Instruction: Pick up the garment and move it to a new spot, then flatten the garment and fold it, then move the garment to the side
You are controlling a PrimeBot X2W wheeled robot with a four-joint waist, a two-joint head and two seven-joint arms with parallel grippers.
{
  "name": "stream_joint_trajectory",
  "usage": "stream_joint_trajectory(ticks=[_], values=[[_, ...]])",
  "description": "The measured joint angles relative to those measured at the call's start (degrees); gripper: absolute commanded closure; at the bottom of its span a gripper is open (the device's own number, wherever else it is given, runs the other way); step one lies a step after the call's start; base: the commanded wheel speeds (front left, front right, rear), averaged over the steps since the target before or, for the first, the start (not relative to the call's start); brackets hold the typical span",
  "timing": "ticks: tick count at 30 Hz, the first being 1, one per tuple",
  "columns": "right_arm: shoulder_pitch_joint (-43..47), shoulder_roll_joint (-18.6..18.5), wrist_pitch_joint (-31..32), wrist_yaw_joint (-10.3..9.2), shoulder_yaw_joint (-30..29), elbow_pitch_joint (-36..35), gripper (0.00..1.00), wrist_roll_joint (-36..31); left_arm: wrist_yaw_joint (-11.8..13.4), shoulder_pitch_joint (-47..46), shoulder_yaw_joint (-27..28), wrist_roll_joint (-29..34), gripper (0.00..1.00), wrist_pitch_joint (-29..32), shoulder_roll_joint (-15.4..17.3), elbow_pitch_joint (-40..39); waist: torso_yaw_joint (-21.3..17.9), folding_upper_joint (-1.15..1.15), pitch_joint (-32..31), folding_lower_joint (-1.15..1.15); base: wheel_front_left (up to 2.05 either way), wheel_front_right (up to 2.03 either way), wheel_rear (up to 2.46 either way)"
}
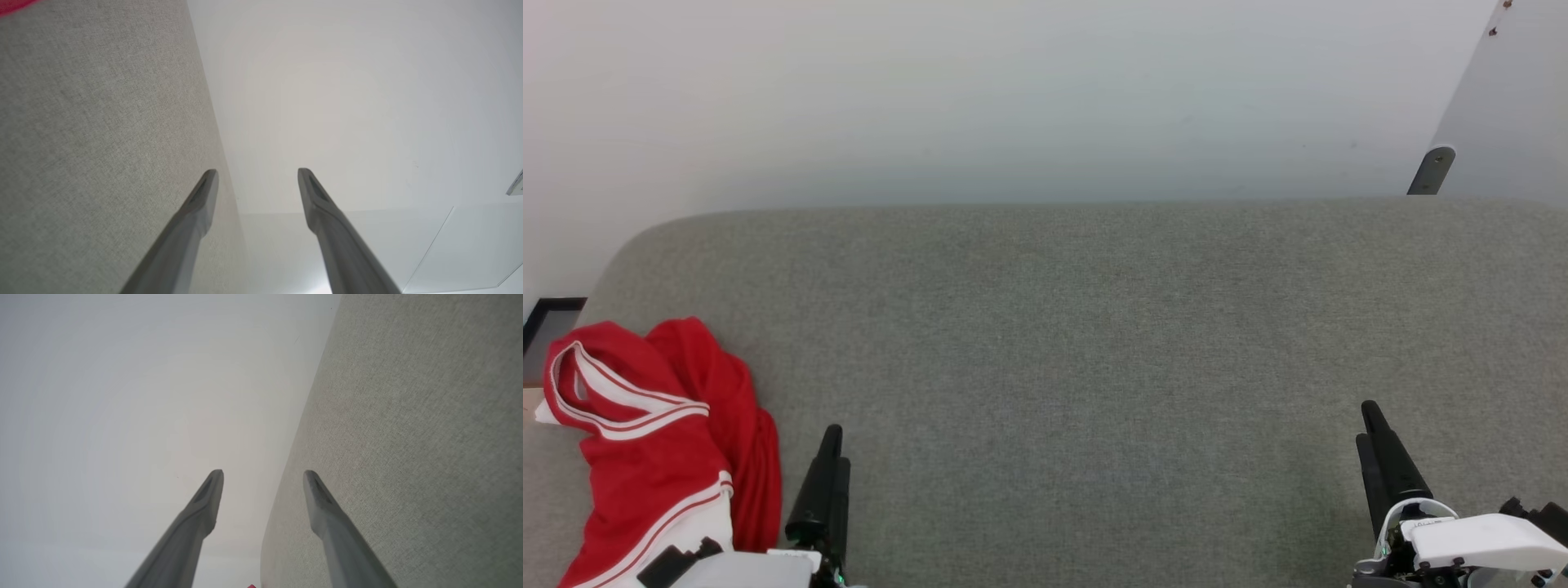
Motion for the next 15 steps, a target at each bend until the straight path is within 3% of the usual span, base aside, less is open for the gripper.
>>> stream_joint_trajectory(ticks=[15], values=[[-0.6,-2.3,-3.2,0.00,3.0,0.5,0.00,-11.7,2.1,1.4,-1.9,10.7,0.00,-4.2,2.4,-2.6,-0.2,0.00,-0.6,0.00,0.00,0.00,0.00]])
